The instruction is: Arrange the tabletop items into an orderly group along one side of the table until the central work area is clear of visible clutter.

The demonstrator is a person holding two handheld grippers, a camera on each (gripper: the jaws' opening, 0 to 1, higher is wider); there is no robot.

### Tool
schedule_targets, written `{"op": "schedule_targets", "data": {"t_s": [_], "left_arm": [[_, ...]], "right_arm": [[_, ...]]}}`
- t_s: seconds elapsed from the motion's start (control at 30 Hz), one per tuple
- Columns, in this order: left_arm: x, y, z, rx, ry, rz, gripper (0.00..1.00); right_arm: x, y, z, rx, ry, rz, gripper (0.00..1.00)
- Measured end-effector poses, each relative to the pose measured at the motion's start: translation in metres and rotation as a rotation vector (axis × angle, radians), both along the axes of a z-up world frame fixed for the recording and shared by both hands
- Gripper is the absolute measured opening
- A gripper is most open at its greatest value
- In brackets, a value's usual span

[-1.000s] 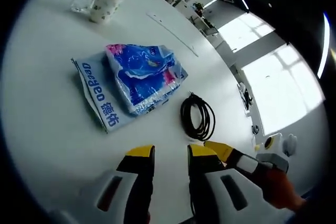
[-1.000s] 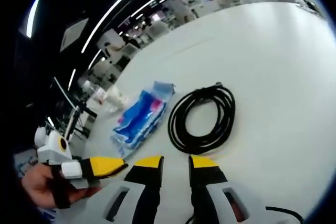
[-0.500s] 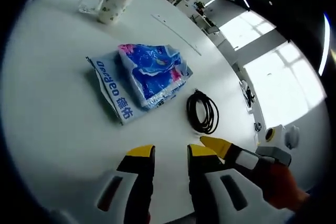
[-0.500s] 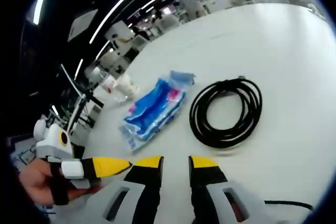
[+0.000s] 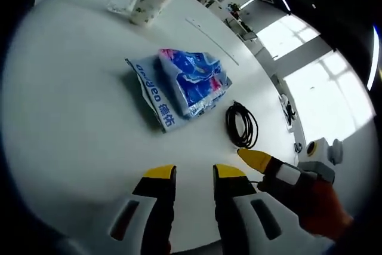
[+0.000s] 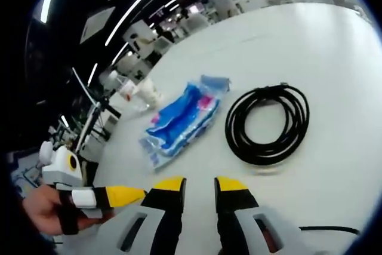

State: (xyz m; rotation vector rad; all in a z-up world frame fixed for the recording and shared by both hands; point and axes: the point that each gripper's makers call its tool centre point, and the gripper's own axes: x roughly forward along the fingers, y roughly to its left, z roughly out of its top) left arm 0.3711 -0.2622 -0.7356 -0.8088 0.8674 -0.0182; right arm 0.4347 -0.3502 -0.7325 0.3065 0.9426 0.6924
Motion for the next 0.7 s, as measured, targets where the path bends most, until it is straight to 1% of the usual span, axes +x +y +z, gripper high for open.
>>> {"op": "schedule_targets", "data": {"t_s": [0.17,0.3,0.4,0.5,0.57,0.7], "left_arm": [[0.000,0.011,-0.003,0.010,0.008,0.056,0.22],[-0.003,0.018,-0.008,0.016,0.033,0.096,0.21],[0.000,0.021,-0.010,0.007,0.028,0.121,0.21],[0.004,0.026,-0.009,0.017,0.018,0.142,0.21],[0.007,0.032,-0.009,0.035,0.015,0.159,0.21],[0.015,0.041,-0.010,0.035,0.004,0.202,0.21]], "right_arm": [[0.014,-0.008,0.002,-0.015,-0.017,0.002,0.17],[0.030,-0.013,0.004,-0.021,-0.020,-0.011,0.17],[0.043,-0.015,0.008,-0.025,-0.035,-0.015,0.17],[0.058,-0.014,0.011,-0.033,-0.046,-0.014,0.17],[0.069,-0.013,0.013,-0.040,-0.057,-0.006,0.17],[0.091,-0.008,0.015,-0.067,-0.081,0.028,0.17]]}}
